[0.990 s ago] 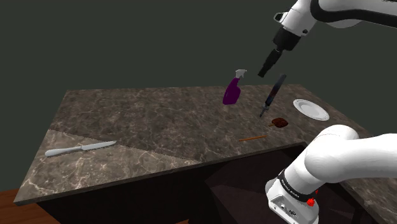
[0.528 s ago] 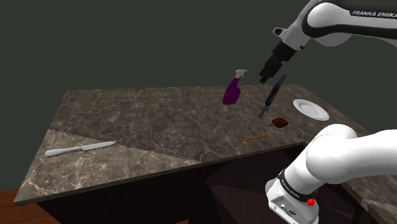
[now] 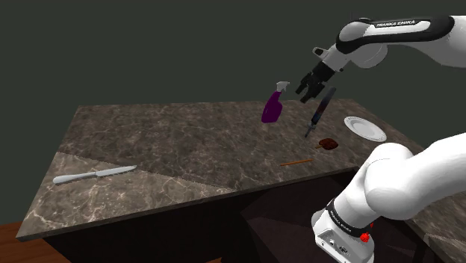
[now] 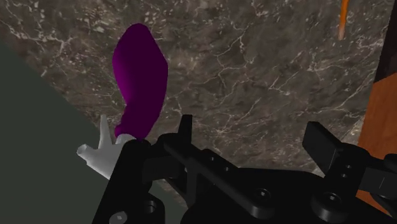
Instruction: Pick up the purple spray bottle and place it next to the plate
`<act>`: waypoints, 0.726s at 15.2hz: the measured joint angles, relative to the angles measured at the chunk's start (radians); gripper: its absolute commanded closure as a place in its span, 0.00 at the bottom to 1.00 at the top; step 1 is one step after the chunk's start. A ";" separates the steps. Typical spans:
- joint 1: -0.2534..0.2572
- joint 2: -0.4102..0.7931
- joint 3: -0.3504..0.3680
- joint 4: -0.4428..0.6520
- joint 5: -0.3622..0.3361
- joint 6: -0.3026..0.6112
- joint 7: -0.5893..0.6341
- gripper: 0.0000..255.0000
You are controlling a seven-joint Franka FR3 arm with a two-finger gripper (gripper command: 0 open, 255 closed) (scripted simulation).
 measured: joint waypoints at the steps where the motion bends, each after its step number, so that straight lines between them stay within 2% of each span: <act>1: 0.037 0.044 -0.050 0.033 0.029 0.002 -0.067 0.00; 5: 0.209 0.253 -0.277 0.150 0.209 -0.004 -0.372 0.00; 7: 0.300 0.443 -0.417 0.236 0.384 -0.064 -0.576 0.00; 8: 0.306 0.570 -0.458 0.292 0.502 -0.125 -0.693 0.00; 9: 0.277 0.674 -0.455 0.333 0.602 -0.177 -0.791 0.00; 11: 0.164 0.826 -0.385 0.430 0.731 -0.268 -0.927 0.00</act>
